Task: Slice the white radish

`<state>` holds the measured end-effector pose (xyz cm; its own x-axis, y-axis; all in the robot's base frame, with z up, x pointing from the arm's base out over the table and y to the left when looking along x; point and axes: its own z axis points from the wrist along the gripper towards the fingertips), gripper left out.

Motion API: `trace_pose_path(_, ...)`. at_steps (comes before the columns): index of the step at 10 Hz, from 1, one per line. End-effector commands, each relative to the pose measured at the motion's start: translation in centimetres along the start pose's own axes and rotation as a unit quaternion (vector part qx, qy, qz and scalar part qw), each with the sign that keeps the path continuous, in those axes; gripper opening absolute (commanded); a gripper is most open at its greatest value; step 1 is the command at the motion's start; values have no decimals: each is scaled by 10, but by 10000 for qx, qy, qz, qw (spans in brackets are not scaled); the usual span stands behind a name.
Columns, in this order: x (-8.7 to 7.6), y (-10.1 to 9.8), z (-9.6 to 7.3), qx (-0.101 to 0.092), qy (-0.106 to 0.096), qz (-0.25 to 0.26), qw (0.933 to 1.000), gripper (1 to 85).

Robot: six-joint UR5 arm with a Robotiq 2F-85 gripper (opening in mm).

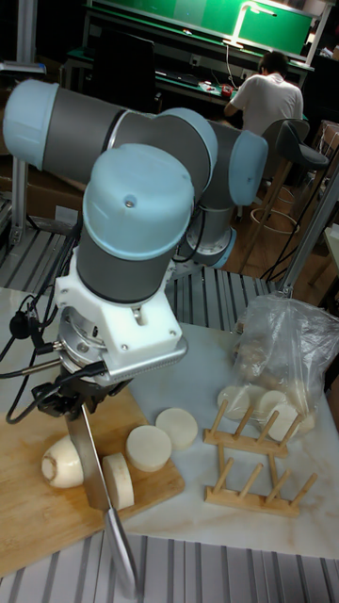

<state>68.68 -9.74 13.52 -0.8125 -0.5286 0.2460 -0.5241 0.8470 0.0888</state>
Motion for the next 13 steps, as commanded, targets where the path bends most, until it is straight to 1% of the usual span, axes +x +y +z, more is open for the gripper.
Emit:
trace_pose_path(1, -6, -1, -2, 54, 25, 40, 10000, 307)
trace_pose_path(4, -9, 3, -2, 69, 70, 119, 9999, 303)
trace_pose_path(6, -8, 3, 0, 88, 109, 137, 9998, 280)
trace_pose_path(7, -6, 3, 1, 105, 137, 161, 9997, 227)
trace_pose_path(9, -1, 3, 7, 90, 120, 116, 9998, 180)
trace_pose_path(11, 9, 1, 7, 154, 171, 100, 9997, 83)
trace_pose_path(12, 8, 0, 11, 137, 61, 40, 9999, 73)
trace_pose_path(13, 8, 0, 16, 152, -3, 25, 9999, 53)
